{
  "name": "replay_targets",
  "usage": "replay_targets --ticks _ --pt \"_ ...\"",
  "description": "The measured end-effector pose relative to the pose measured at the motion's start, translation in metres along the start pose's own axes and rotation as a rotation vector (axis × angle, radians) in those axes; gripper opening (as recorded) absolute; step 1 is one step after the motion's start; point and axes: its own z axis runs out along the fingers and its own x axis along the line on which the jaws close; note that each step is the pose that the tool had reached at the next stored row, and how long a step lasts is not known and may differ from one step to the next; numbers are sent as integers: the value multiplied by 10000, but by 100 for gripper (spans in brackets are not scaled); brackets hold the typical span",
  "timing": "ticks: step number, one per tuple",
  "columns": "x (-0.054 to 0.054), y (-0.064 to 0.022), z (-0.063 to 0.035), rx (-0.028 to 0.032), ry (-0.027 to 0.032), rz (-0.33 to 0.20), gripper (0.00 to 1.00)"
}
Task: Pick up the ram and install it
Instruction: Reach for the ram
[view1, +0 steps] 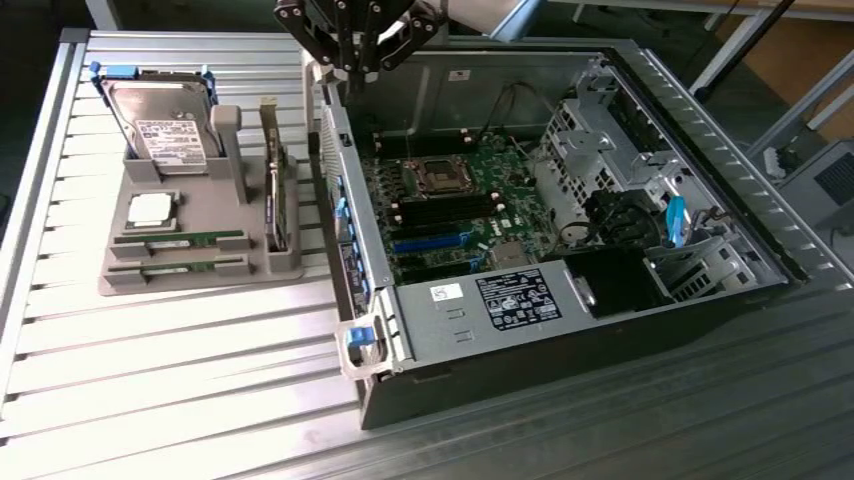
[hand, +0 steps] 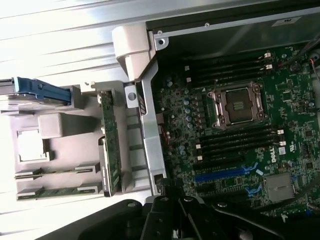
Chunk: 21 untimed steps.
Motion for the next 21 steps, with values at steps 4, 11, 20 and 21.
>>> replay_targets --ticks 4,11,20,21 --pt "65 -11 -2 1 0 0 9" --pt "174 -29 -5 11 -2 0 9" --pt "300 -51 -9 43 -7 -1 9" --pt "325 -56 -10 45 -8 -1 9"
